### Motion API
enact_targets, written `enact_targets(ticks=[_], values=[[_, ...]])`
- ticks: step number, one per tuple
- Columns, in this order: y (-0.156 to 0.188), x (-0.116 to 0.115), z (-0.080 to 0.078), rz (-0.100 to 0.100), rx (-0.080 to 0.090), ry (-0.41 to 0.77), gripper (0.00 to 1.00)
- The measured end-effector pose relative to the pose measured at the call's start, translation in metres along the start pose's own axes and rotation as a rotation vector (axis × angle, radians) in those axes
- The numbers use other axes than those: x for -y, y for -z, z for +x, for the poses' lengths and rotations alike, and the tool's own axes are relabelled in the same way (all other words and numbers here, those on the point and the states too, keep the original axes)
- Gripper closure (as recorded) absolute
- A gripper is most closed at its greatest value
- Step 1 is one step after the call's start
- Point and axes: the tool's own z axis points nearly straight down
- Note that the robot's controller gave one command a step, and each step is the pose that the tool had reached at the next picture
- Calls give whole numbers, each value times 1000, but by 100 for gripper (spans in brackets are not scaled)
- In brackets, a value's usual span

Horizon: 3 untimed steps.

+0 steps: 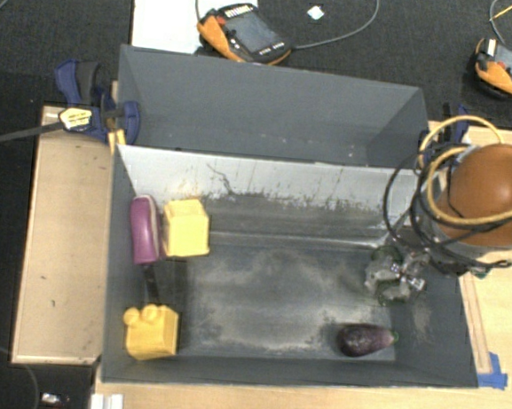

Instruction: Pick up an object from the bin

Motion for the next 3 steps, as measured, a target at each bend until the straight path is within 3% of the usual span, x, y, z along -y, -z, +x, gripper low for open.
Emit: enact_targets(ticks=[1,2,3], values=[[8,3,9,0,0,-122,100],[-15,-32,14,1,2,-69,100],[9,-5,-2,7,2,355,100]])
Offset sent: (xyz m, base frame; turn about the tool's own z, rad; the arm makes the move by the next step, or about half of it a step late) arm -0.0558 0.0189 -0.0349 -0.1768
